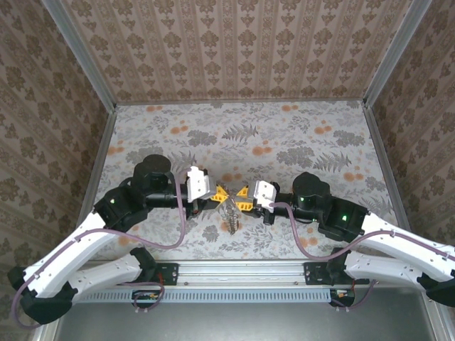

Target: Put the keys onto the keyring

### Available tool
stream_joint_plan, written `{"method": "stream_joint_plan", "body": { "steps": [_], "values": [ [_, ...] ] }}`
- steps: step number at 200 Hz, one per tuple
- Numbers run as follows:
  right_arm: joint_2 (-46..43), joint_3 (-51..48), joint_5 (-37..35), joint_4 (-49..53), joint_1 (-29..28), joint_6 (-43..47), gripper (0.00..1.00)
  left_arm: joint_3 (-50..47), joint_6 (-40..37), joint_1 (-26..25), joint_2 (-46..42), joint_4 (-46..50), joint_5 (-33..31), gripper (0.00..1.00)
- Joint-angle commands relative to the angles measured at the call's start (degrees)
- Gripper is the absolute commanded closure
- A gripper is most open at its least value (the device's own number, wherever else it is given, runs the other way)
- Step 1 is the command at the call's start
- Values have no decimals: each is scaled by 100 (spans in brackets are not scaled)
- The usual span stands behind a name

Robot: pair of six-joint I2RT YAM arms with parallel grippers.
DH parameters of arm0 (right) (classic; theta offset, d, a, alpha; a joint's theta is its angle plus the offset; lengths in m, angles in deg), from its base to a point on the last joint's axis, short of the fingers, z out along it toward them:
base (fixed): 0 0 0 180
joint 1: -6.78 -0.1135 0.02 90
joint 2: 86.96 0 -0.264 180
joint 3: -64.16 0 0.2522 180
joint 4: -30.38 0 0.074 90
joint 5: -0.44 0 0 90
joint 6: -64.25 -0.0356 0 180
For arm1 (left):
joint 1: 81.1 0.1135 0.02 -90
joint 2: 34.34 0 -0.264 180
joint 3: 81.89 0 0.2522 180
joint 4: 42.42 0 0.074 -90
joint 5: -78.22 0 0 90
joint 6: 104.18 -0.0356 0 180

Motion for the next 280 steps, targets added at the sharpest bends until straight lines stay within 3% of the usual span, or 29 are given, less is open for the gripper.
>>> {"method": "stream_joint_plan", "body": {
  "steps": [1,67,86,107,148,187,239,280],
  "values": [
    [38,-34,136,-271,42,-140,75,-54,190,42,-101,-428,462,100],
    [111,-34,275,-441,110,-215,70,-84,172,67,-66,-455,689,100],
    [142,-28,367,-437,138,-227,87,-89,165,87,-83,-482,726,100],
    [188,-8,396,-406,157,-233,99,-135,232,115,-152,-615,809,100],
    [259,48,504,-370,178,-255,100,-373,651,240,-286,-1308,1205,100],
    [330,97,704,-613,192,-286,91,-536,830,244,-215,-1646,1303,100],
    [391,208,825,-505,208,-277,87,-603,899,257,-238,-1771,1313,100],
    [-9,43,615,-471,210,-314,75,-597,899,371,-311,-1705,1370,100]
  ]
}}
